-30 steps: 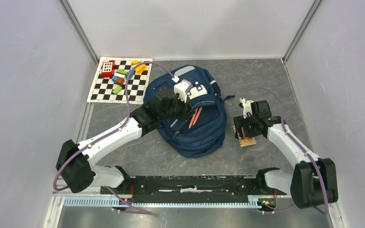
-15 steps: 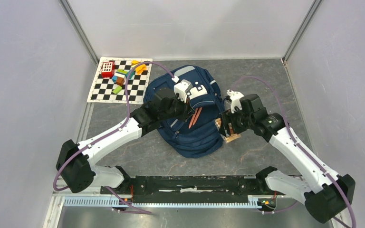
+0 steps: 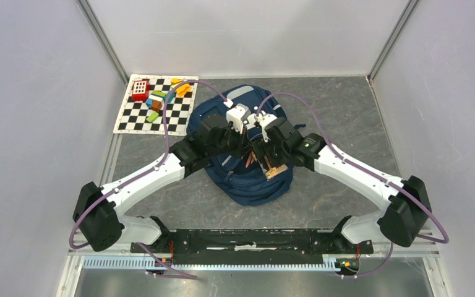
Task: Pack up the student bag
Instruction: Place the stationery in the student bag.
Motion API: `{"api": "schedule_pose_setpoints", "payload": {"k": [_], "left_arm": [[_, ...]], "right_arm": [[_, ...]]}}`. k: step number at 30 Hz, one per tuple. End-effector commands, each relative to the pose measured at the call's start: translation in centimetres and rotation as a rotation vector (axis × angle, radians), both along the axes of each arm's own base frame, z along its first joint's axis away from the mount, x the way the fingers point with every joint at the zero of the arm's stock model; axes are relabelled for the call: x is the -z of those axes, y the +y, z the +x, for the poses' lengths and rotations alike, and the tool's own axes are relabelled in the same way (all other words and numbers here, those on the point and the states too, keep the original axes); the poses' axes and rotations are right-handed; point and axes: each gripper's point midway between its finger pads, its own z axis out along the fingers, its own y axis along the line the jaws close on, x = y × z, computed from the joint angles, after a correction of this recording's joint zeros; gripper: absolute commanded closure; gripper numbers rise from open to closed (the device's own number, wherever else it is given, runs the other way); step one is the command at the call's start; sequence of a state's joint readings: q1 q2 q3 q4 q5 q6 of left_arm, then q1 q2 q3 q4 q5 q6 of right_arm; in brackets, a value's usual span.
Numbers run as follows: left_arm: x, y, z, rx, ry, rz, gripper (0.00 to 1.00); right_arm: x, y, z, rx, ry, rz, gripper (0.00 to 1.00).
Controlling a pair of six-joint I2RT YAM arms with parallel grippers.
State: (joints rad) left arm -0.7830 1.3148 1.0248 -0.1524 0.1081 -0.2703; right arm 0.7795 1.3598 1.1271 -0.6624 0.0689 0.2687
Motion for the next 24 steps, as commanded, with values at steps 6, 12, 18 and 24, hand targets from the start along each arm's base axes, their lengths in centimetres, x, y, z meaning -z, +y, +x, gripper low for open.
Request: {"api": "schedule_pose_setpoints", "payload": {"k": [6, 12, 18, 24], "left_arm": [[-5.1, -0.7, 0.6, 0.016, -0.139, -0.106, 0.98], [-5.0, -0.6, 0.7, 0.012, -0.140, -0.101, 0.98], [-4.9, -0.6, 0.7, 0.013, -0.136, -0.100, 0.98], [-4.8, -0.7, 0.7, 0.014, -0.133, -0.100, 0.98]], "right_arm": [[-2.1, 2.7, 5.8, 0.103, -0.270, 0.101, 0.36], [-1.0, 2.1, 5.1, 0.083, -0.266, 0.086, 0.14], [-3.0, 0.4, 2.7, 0.072, -0.284, 0.148, 0.02], [-4.1, -2.8, 0.5, 0.198, -0.285, 0.218, 0.02]]}}
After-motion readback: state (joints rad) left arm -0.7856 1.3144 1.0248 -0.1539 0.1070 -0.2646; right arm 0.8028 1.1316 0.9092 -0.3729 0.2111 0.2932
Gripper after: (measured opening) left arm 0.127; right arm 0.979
